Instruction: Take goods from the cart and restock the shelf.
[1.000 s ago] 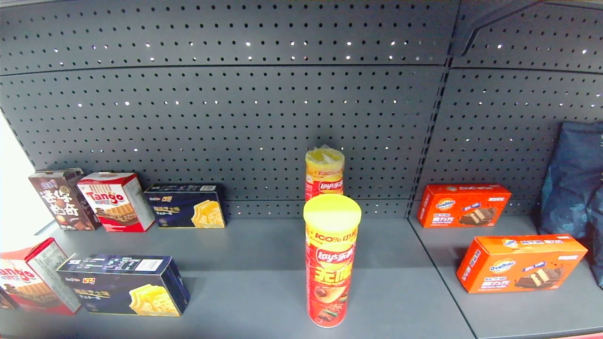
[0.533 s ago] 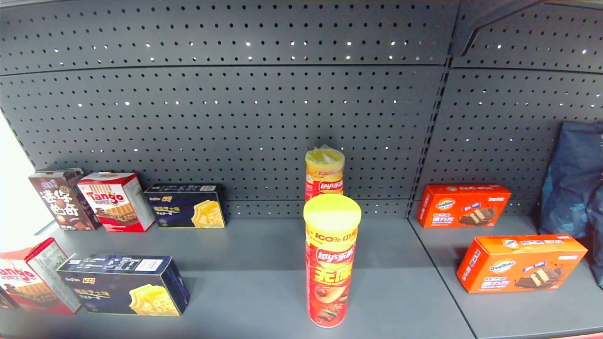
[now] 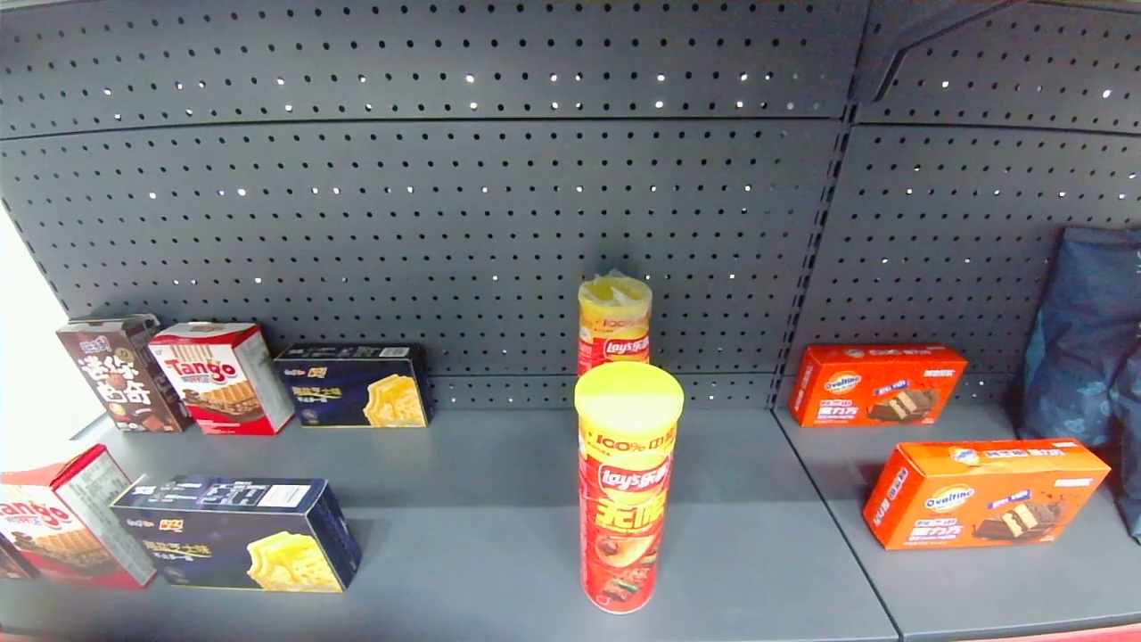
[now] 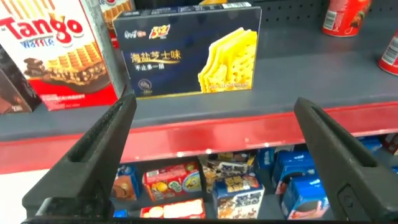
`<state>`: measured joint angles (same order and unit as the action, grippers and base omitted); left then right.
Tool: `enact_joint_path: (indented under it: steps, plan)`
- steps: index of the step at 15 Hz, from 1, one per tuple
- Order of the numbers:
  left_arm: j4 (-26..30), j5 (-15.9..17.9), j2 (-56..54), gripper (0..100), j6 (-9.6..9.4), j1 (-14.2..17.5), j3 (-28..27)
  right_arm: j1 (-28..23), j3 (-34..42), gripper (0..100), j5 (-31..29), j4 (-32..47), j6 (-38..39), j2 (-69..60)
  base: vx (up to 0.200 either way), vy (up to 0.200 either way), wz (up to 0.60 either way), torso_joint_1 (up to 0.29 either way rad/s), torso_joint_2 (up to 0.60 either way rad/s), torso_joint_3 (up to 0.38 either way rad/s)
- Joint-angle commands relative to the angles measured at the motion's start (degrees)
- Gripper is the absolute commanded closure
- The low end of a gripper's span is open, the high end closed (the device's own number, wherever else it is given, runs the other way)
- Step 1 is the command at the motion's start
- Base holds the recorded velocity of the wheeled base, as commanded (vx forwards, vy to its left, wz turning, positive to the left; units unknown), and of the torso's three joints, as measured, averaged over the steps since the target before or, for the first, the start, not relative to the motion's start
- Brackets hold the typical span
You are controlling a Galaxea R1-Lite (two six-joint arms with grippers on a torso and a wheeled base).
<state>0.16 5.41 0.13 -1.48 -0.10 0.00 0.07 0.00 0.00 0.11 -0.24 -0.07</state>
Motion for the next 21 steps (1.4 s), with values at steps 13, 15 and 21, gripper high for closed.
enact_joint_path:
  steps: [13, 15, 21]
  plan:
    - [-0.07, 0.04, -0.05, 0, 0.16, 0.01, -0.09, 0.01, 0.0, 0, 0.0, -0.02, -0.02, 0.07, 0.0, 0.0, 0.0, 0.0, 0.0, 0.0]
    - [-0.07, 0.04, -0.05, 0, 0.16, 0.01, -0.09, 0.01, 0.0, 0, 0.0, -0.11, -0.02, 0.07, 0.0, 0.0, 0.0, 0.0, 0.0, 0.0]
    - [-0.07, 0.04, -0.05, 0, 0.16, 0.01, -0.09, 0.01, 0.0, 0, 0.0, -0.11, -0.02, 0.07, 0.0, 0.0, 0.0, 0.0, 0.0, 0.0]
